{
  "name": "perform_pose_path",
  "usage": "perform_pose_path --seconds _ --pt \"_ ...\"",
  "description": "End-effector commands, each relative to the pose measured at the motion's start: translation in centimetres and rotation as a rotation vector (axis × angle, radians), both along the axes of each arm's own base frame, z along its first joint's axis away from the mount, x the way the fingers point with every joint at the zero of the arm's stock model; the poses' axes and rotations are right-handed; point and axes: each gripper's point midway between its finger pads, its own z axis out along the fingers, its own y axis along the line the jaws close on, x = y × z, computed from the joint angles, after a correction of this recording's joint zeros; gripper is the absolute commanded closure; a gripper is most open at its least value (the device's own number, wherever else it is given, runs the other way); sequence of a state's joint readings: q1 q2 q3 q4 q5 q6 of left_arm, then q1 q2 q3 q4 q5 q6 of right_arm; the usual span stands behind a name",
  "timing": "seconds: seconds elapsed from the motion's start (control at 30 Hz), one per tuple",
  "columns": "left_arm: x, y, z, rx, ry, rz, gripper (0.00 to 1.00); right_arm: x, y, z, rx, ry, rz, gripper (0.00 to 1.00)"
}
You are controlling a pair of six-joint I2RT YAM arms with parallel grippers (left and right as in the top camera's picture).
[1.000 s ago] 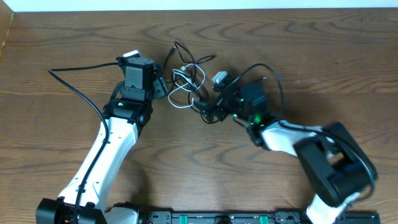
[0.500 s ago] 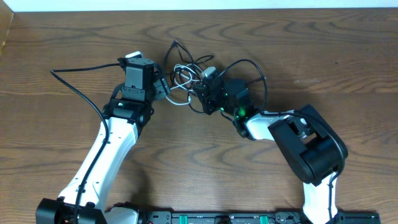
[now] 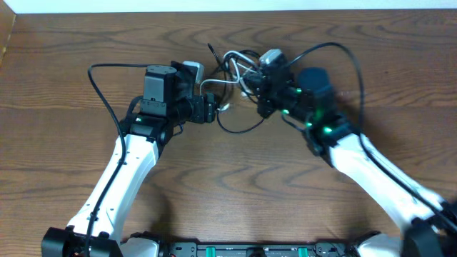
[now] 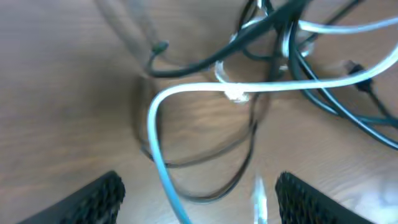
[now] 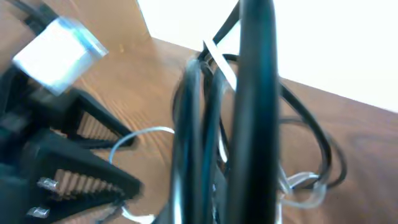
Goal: Untangle cables
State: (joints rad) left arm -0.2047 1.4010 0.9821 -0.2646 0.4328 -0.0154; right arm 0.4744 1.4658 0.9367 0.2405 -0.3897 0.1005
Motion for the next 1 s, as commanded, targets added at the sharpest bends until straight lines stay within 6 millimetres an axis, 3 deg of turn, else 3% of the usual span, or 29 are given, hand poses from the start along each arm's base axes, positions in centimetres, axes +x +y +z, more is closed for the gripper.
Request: perform_pose_path --seconds 0.0,0.27,0.43,0.63,0.8,0.97 --pt "-1.2 -3.3 1.5 -0.098 -0.063 -0.209 0.2 -1.2 -1.5 3.3 0.012 -0.043 -0.009 0.99" --pt "-0.8 -5.9 5.9 -0.205 -0.192 -0.24 0.16 -1.4 -3.9 2.3 -0.034 0.018 -0.056 0.99" --pt "-0.9 -7.1 7.9 -0.224 -0.274 -0.273 0.08 -2.6 -2.6 2.9 0.001 0.017 0.041 0.99" --pt "-1.0 -8.6 8.6 -0.217 -0.321 -0.287 0.02 -3.7 -1.5 3.0 0.024 0.035 0.095 0.99" --pt "1.0 -7.2 7.7 -0.083 -0.353 -0.11 0.01 -5.1 0.2 3.1 0.034 0.044 0.159 0.99" --pt "3.8 -2.2 7.5 0.086 -0.4 0.219 0.0 -6.8 1.5 3.6 0.061 0.062 0.225 0.99"
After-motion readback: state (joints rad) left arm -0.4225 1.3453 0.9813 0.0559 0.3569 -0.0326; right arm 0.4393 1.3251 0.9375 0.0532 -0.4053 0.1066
